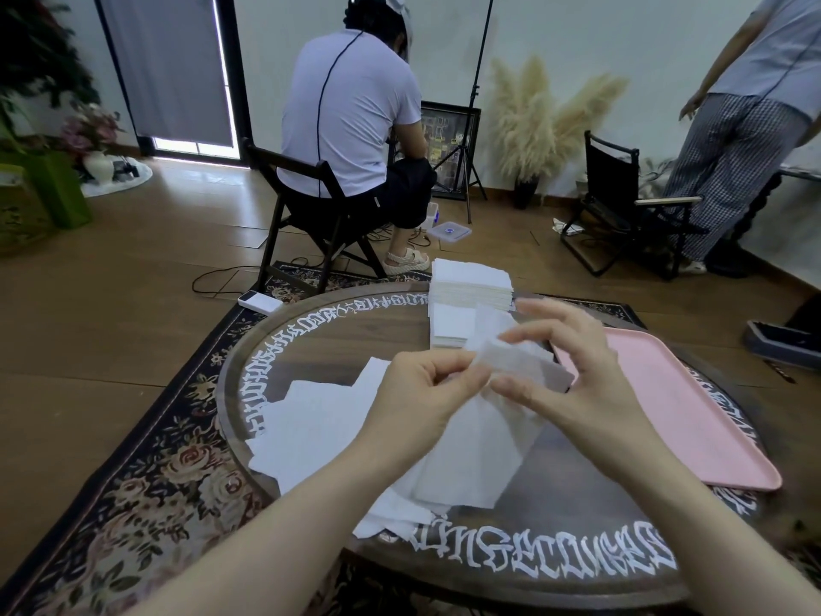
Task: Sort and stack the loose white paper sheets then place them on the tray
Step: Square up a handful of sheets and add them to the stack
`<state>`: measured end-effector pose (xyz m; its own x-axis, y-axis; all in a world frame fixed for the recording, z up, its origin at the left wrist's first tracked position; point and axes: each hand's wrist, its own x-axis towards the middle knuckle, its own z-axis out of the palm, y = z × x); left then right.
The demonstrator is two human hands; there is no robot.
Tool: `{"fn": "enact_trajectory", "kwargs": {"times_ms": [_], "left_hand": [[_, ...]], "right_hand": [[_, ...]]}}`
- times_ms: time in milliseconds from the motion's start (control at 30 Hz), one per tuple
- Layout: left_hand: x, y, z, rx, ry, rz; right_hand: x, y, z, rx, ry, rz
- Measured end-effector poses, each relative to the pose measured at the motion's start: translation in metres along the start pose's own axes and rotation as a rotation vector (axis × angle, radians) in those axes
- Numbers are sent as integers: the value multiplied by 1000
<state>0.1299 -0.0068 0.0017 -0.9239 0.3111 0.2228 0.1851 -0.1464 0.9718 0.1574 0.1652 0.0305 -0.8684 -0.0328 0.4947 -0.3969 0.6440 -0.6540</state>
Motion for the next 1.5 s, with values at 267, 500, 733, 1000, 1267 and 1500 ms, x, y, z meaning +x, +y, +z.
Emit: {"fn": "enact_trajectory", "kwargs": {"times_ms": [267, 500, 733, 1000, 1267, 1500], "left_hand": [[1, 1, -6, -215, 10, -56], [5, 4, -5, -402, 170, -143], [9, 9, -19, -483, 247, -129], [9, 11, -15, -474, 223, -25], [8, 10, -10, -429, 178, -43], [-1, 8, 1, 247, 323, 139]], "right_hand": [[1, 22, 0, 425, -62, 270], [-5, 31, 10, 763, -51, 363], [9, 36, -10, 1154, 191, 499], [-9, 32, 5, 1047, -148, 533], [-9, 21, 15, 1163, -210, 467], [-10, 19, 17, 1279, -189, 413]]}}
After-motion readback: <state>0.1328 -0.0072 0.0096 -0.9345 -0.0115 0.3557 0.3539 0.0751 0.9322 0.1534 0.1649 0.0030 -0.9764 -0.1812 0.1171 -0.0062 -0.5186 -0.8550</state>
